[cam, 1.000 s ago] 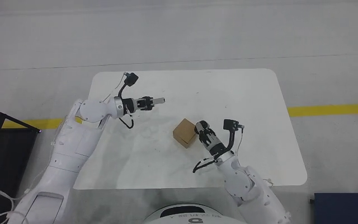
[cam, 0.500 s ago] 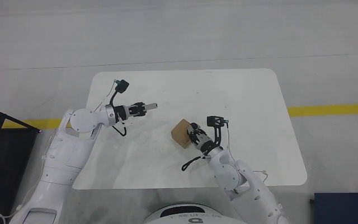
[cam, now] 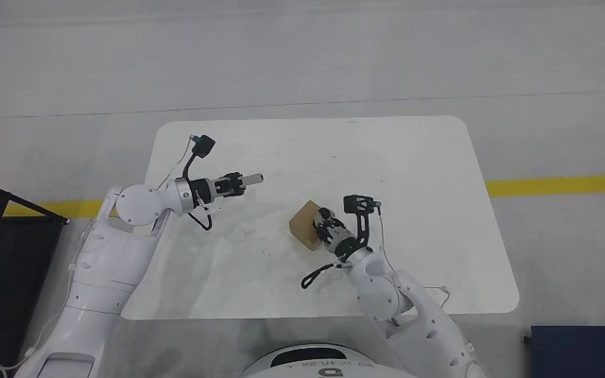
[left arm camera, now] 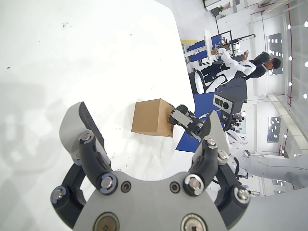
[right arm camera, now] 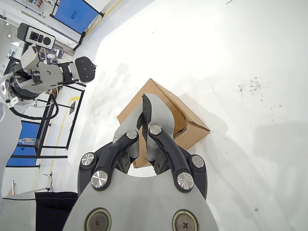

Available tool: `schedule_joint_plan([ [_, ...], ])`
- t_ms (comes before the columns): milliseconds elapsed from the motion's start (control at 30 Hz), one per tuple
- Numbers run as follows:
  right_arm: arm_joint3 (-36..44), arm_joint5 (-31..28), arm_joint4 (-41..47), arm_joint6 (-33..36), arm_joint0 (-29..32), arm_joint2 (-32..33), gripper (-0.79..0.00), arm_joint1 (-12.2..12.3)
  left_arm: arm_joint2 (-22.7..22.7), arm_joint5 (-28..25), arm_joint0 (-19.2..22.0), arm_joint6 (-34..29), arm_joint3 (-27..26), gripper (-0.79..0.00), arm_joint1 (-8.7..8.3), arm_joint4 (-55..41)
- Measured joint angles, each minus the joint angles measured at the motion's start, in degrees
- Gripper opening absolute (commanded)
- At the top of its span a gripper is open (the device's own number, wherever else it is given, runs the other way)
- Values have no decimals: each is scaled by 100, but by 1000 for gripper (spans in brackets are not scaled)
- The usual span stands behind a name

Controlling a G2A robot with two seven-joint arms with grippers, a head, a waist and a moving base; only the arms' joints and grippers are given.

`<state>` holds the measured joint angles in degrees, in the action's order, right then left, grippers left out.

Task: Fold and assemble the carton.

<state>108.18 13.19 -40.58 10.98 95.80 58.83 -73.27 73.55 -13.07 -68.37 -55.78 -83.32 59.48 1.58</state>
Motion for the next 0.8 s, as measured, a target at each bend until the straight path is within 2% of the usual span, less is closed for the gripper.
schedule_joint_plan([
  [167,601,-473,83,46,450,90,-785,67,22,-2,-8,-6,4,0,-16,-16],
  [267,662,-791,-73,677,592,-32,-785,125,13,2,7,1,11,0,-21,-10],
  [300,585,-863,-70,1075,560,-157,-785,134,5,5,17,5,16,0,-22,-9],
  [400,272,-583,-57,2160,267,-414,-785,124,-9,10,44,8,25,0,-25,-13],
  [467,150,-342,18,2427,72,-490,-785,90,-10,5,50,2,25,0,-30,-9],
  [700,-362,696,-114,1275,-361,-684,-785,-79,52,-26,-2,17,53,0,-61,5],
  [800,-383,717,18,1155,-417,-763,-785,-115,64,-16,-22,45,34,0,-70,18],
])
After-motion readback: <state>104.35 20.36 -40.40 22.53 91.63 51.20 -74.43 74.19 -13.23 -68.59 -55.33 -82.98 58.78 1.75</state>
